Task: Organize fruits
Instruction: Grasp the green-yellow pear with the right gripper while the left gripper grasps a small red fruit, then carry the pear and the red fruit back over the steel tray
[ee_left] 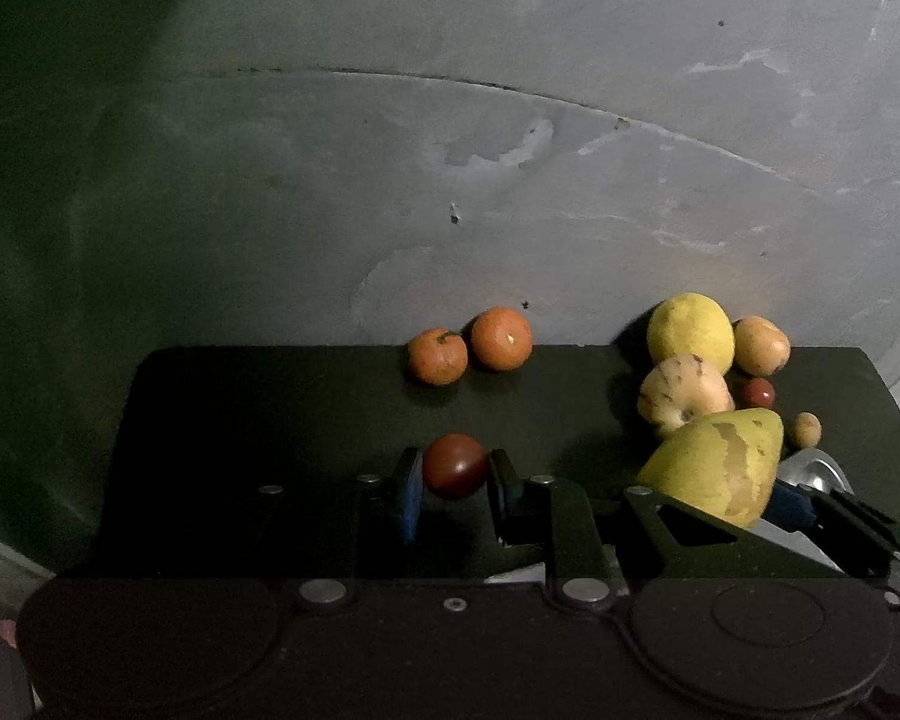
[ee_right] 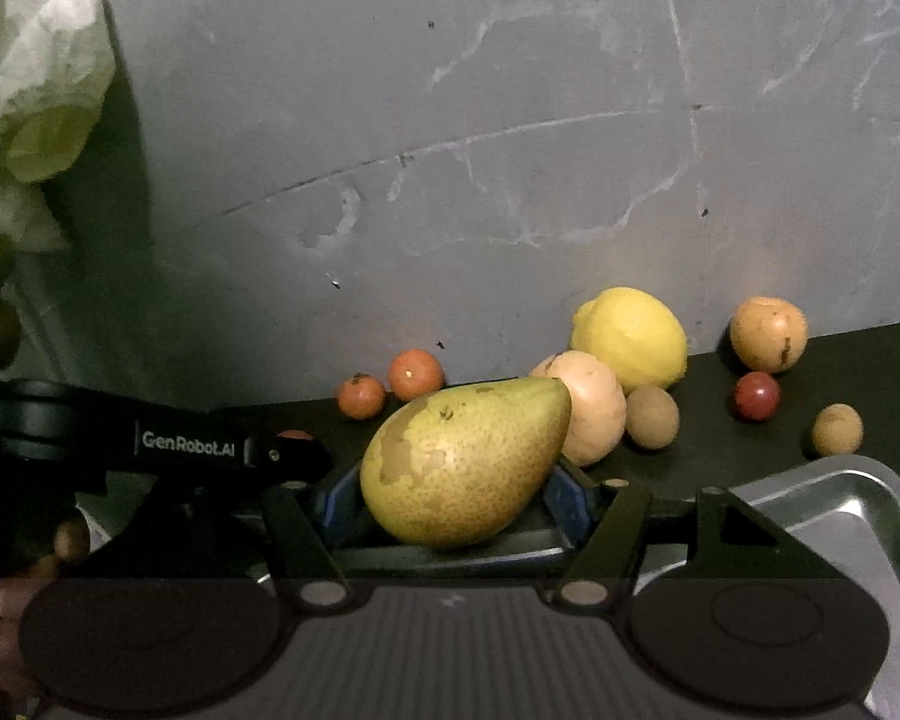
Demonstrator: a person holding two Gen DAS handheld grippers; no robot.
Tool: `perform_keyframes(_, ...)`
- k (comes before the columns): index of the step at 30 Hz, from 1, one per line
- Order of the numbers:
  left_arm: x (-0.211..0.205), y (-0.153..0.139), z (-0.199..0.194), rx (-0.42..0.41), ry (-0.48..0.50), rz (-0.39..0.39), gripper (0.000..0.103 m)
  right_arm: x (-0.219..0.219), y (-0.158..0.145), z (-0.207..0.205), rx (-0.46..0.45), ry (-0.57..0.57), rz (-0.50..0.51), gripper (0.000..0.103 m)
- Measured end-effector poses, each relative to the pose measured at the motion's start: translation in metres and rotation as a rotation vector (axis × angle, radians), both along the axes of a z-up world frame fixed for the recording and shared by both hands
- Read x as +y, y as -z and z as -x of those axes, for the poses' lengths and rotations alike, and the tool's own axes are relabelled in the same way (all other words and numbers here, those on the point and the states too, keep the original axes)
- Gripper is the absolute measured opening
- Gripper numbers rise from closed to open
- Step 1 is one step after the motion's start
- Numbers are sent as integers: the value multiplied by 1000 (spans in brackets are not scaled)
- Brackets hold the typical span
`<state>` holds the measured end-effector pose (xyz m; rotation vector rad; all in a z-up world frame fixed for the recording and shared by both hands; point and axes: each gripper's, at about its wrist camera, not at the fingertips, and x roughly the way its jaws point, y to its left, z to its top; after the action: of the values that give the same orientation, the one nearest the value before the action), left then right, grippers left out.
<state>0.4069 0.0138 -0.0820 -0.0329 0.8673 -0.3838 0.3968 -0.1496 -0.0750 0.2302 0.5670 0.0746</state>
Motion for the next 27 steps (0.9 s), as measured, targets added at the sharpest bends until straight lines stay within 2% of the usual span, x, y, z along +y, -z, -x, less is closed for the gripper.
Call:
perform_keyframes(7, -2, -5, 32, -2, 9, 1, 24, -13, -10, 36, -10, -11, -14, 69)
perform_keyframes(13, -6, -6, 67, 1, 28, -3, 24, -18, -18, 68, -25, -77, 16, 69)
perform_keyframes(19, -6, -4, 103, 23, 38, -15, 24, -22, -15, 107, -22, -122, 27, 69)
perform_keyframes(27, -7, 2, 140, 60, 36, -26, 24, -30, -6, 138, 2, -118, 23, 69)
